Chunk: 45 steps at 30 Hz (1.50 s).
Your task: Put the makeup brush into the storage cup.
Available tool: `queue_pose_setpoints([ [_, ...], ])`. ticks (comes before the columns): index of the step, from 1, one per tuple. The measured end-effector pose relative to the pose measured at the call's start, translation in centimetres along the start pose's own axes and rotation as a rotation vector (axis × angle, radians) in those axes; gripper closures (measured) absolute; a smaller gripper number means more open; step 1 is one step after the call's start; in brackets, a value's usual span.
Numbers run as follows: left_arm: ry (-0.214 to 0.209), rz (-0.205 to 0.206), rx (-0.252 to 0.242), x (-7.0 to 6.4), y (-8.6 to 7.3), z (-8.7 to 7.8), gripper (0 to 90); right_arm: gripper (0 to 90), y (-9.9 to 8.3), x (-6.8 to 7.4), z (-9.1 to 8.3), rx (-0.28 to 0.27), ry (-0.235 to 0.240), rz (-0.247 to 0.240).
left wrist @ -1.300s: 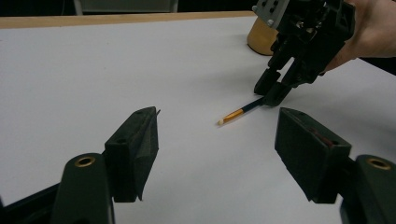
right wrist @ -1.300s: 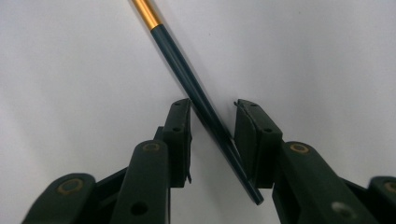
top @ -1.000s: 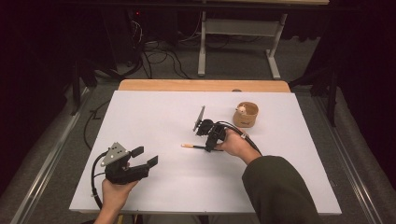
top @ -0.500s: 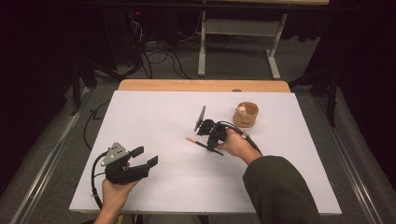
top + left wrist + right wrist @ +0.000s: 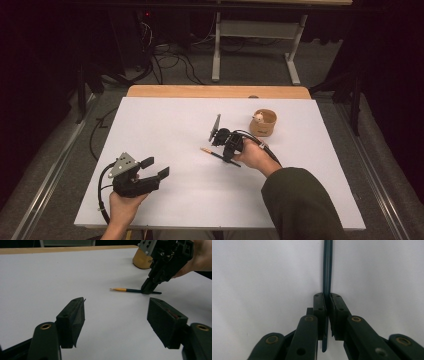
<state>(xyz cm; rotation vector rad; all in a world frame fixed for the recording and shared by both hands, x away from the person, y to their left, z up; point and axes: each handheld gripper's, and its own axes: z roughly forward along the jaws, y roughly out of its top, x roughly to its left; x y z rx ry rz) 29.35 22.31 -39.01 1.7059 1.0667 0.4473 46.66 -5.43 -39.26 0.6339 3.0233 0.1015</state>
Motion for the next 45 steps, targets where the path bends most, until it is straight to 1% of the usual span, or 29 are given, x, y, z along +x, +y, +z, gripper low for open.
queue_pose_setpoints([
  [2, 0.0, 0.0, 0.0, 0.0, 0.0, 0.0, 30.9, 86.1, -0.1, 0.0, 0.0, -0.005, 0.001, 0.003],
  [3, 0.0, 0.001, 0.0, 0.0, 0.0, 0.0, 30.9, 86.2, -0.1, 0.0, -0.1, 0.007, -0.001, 0.0],
  [5, 0.0, 0.0, 0.0, 0.0, 0.0, 0.0, 30.9, 86.2, -0.2, 0.1, -0.1, -0.014, 0.001, -0.002],
  [8, 0.0, 0.0, 0.0, 0.0, 0.0, 0.0, 31.0, 86.2, -0.2, 0.1, -0.2, -0.014, 0.002, -0.003],
  [9, 0.001, 0.001, 0.0, 0.0, 0.0, 0.0, 30.9, 86.2, -0.2, 0.1, -0.2, -0.006, 0.002, -0.007],
  [10, 0.001, 0.001, 0.0, 0.0, 0.0, 0.0, 31.0, 86.2, -0.3, 0.1, -0.2, -0.019, 0.002, -0.001],
  [13, 0.003, 0.0, 0.0, 0.0, 0.0, -0.1, 31.0, 86.2, -0.5, 0.0, -0.3, -0.026, 0.005, 0.001],
  [14, 0.004, 0.0, 0.0, 0.0, -0.1, -0.1, 30.9, 86.2, -0.5, -0.1, -0.4, -0.034, 0.005, -0.004],
  [15, 0.004, 0.0, -0.002, 0.0, -0.1, -0.1, 31.0, 86.3, -0.6, 0.0, -0.5, -0.05, 0.004, 0.001],
  [18, 0.006, -0.001, -0.001, 0.0, -0.1, -0.2, 31.0, 86.2, -0.8, 0.0, -0.8, -0.055, 0.009, 0.004],
  [19, 0.006, 0.0, 0.001, 0.0, -0.1, -0.2, 31.0, 86.2, -0.9, 0.0, -1.0, -0.077, 0.008, 0.001],
  [21, 0.005, 0.002, 0.0, 0.0, -0.1, -0.2, 31.0, 86.2, -1.0, 0.0, -1.2, -0.075, 0.008, 0.001],
  [24, 0.006, 0.001, 0.004, 0.0, -0.1, -0.1, 31.0, 86.2, -1.3, 0.0, -1.4, -0.098, 0.005, 0.007],
  [25, 0.005, 0.0, 0.002, 0.0, 0.0, -0.1, 31.0, 86.2, -1.6, -0.2, -1.8, -0.115, 0.01, 0.019],
  [26, 0.004, -0.001, 0.001, 0.0, 0.0, -0.1, 31.0, 86.2, -1.6, -0.2, -1.8, -0.115, 0.01, 0.019],
  [27, 0.003, -0.001, 0.002, 0.0, 0.0, 0.0, 31.0, 86.2, -2.0, -0.2, -2.0, -0.128, 0.012, 0.029],
  [32, 0.0, 0.003, 0.005, -0.1, 0.0, 0.2, 31.0, 86.2, -2.6, -0.1, -2.4, -0.134, 0.008, 0.047],
  [33, -0.001, 0.004, 0.004, -0.1, 0.0, 0.2, 30.9, 86.2, -2.9, -0.2, -2.5, -0.145, 0.007, 0.052],
  [35, -0.001, 0.004, 0.004, -0.1, 0.0, 0.2, 30.9, 86.2, -3.0, -0.3, -2.5, -0.151, 0.012, 0.052],
  [36, -0.002, 0.003, 0.004, 0.0, 0.0, 0.2, 31.0, 86.2, -3.2, -0.3, -2.6, -0.155, 0.012, 0.058],
  [45, -0.005, 0.004, 0.005, -0.1, 0.0, 0.3, 31.0, 86.2, -4.0, -0.1, -3.4, -0.195, 0.006, 0.067],
])
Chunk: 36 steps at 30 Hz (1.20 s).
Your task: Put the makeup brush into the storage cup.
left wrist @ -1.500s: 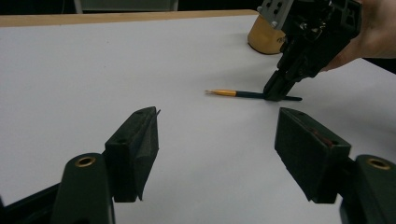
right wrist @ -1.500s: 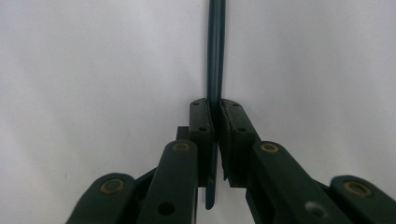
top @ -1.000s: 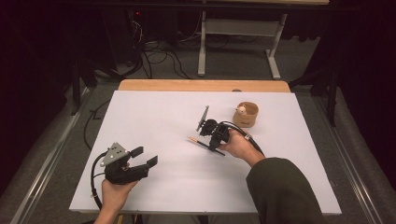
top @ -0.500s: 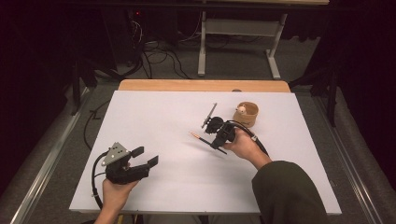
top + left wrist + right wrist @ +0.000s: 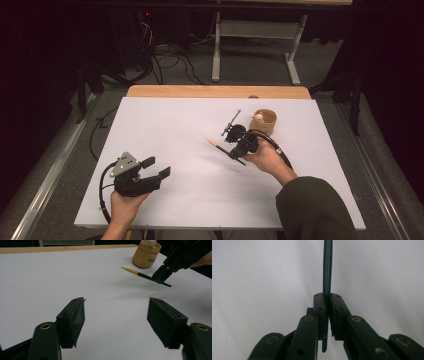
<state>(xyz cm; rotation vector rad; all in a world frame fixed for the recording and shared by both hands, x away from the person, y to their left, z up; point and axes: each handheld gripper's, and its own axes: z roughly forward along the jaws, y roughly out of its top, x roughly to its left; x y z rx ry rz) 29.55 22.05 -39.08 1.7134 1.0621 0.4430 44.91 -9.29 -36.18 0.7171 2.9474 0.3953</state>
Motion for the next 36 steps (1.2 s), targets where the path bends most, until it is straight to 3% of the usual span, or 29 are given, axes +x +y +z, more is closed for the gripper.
queue_pose_setpoints([
  [36, -0.001, -0.005, -0.001, 0.1, 0.0, 0.0, 31.0, 86.2, -3.1, 0.3, -2.7, -0.159, 0.01, 0.053],
])
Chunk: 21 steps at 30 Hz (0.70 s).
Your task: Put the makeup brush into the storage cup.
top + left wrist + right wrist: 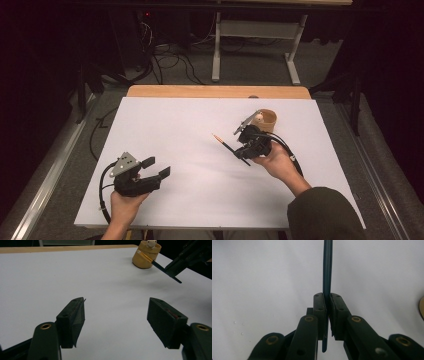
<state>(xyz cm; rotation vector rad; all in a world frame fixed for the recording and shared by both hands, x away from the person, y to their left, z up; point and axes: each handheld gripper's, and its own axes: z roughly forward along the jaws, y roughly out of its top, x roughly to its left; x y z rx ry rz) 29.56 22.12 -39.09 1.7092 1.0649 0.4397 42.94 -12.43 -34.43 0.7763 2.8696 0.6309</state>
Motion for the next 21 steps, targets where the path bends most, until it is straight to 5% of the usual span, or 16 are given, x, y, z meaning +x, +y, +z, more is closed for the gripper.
queue_pose_setpoints([
  [21, 0.003, 0.004, 0.004, -0.1, 0.0, 0.1, 31.0, 86.2, -2.2, -0.2, -1.5, -0.103, 0.021, 0.05],
])
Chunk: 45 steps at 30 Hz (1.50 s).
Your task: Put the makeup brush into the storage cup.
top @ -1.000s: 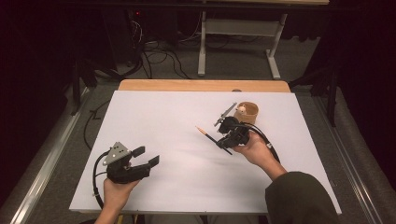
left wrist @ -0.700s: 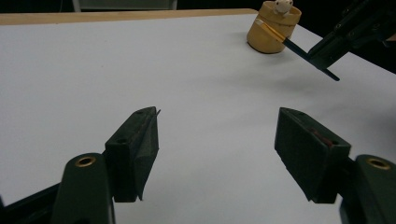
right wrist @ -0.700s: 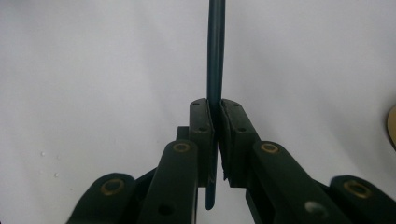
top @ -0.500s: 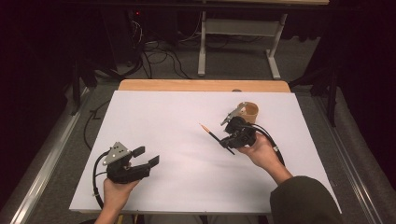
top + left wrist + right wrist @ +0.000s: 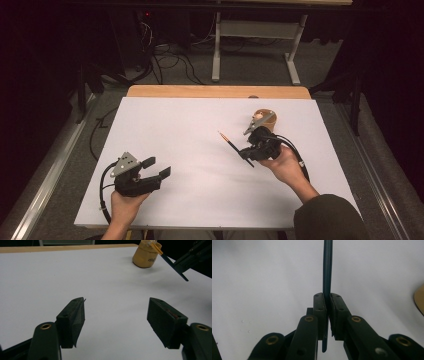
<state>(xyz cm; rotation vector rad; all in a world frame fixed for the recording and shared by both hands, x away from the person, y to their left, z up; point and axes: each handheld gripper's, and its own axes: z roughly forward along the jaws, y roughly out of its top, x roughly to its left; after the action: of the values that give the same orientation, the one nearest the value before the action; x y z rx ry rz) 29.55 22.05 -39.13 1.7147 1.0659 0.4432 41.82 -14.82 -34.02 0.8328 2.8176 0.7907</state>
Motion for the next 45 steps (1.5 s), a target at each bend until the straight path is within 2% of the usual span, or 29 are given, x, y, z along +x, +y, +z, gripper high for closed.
queue_pose_setpoints([
  [10, 0.001, -0.001, 0.0, 0.0, 0.0, 0.0, 31.0, 86.1, -1.0, 0.0, -1.0, -0.053, -0.002, 0.025],
  [22, 0.002, -0.001, 0.001, -0.1, 0.0, 0.0, 31.0, 86.2, -2.4, -0.7, -2.1, -0.121, -0.009, 0.043],
  [23, 0.002, -0.001, 0.001, -0.1, 0.0, 0.0, 31.0, 86.1, -2.5, -0.7, -2.3, -0.125, -0.011, 0.061],
  [27, 0.003, -0.001, 0.003, -0.1, -0.1, 0.0, 31.0, 86.2, -3.1, -1.1, -2.8, -0.154, -0.011, 0.085],
  [45, 0.004, -0.002, 0.004, -0.1, -0.1, 0.1, 31.0, 86.2, -4.0, -1.8, -4.1, -0.228, -0.037, 0.123],
])
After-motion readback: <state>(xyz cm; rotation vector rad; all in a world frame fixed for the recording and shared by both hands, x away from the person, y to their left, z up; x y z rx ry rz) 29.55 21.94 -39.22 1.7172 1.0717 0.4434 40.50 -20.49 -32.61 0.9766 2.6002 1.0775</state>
